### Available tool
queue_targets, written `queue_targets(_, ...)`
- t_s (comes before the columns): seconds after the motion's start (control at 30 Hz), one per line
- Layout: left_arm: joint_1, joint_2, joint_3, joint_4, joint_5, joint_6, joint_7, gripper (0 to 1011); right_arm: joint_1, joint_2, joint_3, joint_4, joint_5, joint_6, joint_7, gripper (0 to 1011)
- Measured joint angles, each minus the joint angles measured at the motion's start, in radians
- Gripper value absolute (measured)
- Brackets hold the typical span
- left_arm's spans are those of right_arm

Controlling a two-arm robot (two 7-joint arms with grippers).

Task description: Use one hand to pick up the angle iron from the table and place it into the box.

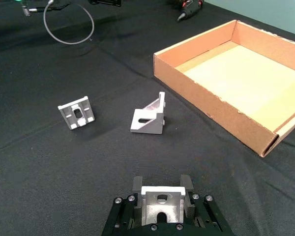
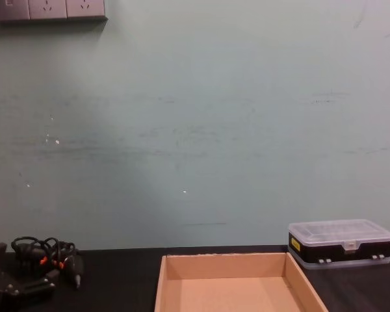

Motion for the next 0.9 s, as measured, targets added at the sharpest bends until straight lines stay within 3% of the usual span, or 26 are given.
queue_targets(0.27,0.0,0.0,0.0,0.0,0.0,0.0,0.0,1000,-0.019,0.002,0.023,-0.026,0.012,-0.003,-0.012,456)
queue_targets(0.53,0.0,0.0,0.0,0.0,0.0,0.0,0.0,1000,-0.042,0.009,0.091,-0.106,0.045,-0.009,-0.059,457)
queue_targets(0.73,0.0,0.0,0.0,0.0,0.0,0.0,0.0,1000,0.002,-0.022,0.122,-0.125,0.054,-0.006,-0.094,456)
queue_targets(0.9,0.0,0.0,0.0,0.0,0.0,0.0,0.0,1000,0.081,-0.073,0.111,-0.091,0.043,0.008,-0.116,456)
